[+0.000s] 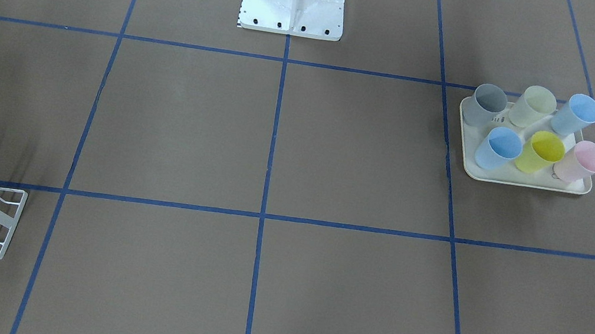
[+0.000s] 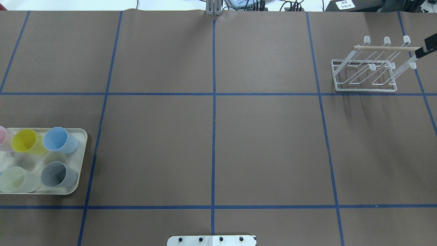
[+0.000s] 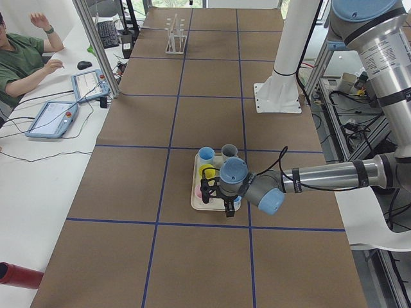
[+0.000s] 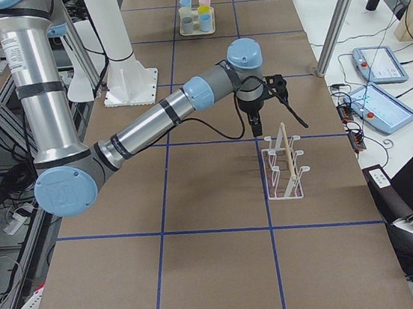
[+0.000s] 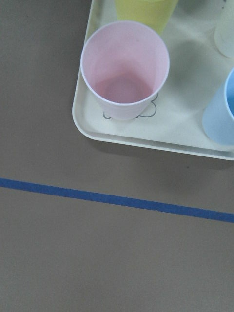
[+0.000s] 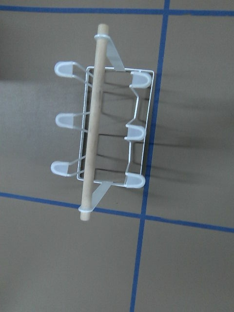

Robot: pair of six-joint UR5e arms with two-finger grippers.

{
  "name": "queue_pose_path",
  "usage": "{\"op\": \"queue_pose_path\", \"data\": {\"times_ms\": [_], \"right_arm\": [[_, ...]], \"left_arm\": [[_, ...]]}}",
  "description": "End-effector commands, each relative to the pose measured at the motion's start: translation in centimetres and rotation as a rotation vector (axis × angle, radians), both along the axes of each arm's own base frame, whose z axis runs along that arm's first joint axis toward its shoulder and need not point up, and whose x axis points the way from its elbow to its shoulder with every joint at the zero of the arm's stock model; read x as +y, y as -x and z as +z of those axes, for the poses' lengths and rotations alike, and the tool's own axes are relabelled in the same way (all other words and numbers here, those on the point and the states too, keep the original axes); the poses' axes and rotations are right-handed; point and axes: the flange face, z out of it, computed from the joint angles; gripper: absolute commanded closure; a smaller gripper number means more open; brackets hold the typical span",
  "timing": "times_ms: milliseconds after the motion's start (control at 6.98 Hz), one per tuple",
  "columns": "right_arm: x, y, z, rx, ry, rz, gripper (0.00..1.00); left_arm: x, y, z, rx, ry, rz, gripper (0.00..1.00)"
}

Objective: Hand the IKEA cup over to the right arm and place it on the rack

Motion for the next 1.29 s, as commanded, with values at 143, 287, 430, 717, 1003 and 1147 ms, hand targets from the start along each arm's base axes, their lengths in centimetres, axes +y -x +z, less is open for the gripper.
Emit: {"op": "queue_pose_path", "data": {"times_ms": [143, 287, 430, 717, 1003, 1147], "right_arm": [[-0.7, 5.0, -3.1, -0.027, 0.019, -0.028, 0.01], [-0.6, 5.9, -3.1, -0.027, 0.028, -0.04, 0.01], [-0.5, 6.6, -3.1, -0.028, 0.029, -0.052, 0.01], [-0.9, 7.6, -4.0, -0.034, 0.028, -0.061, 0.01], [-0.8, 8.5, -4.2, -0.035, 0.025, -0.075, 0.01], [-0.9, 9.0, -4.4, -0.035, 0.022, -0.083, 0.01]], "left_arm": [[0.7, -1.8, 0.4, -0.004, 0.007, 0.062, 0.06], [0.8, -2.3, 0.8, -0.007, 0.012, 0.076, 0.14], [0.9, -2.6, 0.9, -0.008, 0.015, 0.089, 0.2], [1.2, -3.5, 0.9, -0.009, 0.016, 0.118, 0.28], [1.3, -4.1, 1.9, -0.016, 0.027, 0.137, 0.44], [1.0, -4.7, 2.3, -0.018, 0.029, 0.151, 0.53]]}}
